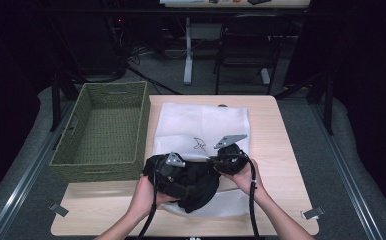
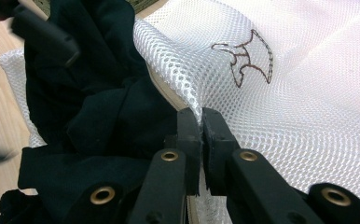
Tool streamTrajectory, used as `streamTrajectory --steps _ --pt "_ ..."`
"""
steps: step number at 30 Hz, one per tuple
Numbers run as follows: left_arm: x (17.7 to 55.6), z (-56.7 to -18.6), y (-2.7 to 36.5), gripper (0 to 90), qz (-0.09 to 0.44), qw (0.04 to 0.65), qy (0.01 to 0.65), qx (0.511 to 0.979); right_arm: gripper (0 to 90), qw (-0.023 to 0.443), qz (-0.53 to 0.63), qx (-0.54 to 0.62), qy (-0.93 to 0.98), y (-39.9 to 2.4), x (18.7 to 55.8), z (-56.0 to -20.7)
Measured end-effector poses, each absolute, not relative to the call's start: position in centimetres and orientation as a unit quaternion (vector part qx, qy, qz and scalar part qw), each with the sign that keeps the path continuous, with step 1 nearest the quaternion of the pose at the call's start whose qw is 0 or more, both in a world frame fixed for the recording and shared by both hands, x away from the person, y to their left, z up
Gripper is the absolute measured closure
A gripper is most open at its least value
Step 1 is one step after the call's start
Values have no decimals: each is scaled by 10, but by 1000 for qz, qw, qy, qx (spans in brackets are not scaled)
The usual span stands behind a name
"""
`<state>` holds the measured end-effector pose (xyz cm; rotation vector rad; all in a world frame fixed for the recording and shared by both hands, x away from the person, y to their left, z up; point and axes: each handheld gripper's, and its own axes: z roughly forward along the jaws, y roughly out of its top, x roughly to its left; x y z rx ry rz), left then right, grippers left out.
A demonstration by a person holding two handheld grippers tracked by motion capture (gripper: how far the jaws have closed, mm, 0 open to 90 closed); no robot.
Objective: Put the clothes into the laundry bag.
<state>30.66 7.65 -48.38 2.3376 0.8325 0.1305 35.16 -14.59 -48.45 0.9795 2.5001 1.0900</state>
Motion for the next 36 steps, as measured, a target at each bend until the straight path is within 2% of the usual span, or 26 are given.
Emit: streamTrajectory --steps 3,4,7,10,13,15,17,19,25,27,32,36 --pt "299 -490 68 155 35 309 300 902 869 122 372 334 857 -146 352 -485" --pt "296 -496 61 113 45 292 294 909 869 119 371 335 858 -146 352 -485" --pt "300 -513 52 110 37 272 294 915 869 119 370 334 859 -146 352 -486" --pt "307 -531 46 214 33 259 297 919 869 118 367 335 860 -145 352 -487" --pt "316 -553 43 355 -10 262 299 918 870 116 367 332 861 -144 352 -487" --pt "318 -556 44 506 6 273 302 913 870 116 365 331 862 -144 352 -487" --pt "322 -555 47 719 -3 291 309 906 870 117 366 331 862 -145 350 -486" --pt "324 -556 47 792 -1 297 313 902 870 115 371 329 861 -145 350 -484" --pt "328 -541 45 817 38 335 337 879 871 120 391 330 851 -145 347 -472" --pt "336 -531 44 816 51 364 366 855 871 117 400 329 847 -146 346 -468" --pt "351 -544 40 803 37 394 436 808 871 98 399 336 847 -148 345 -471" --pt "354 -549 35 770 37 383 435 814 871 92 386 349 849 -150 349 -478"
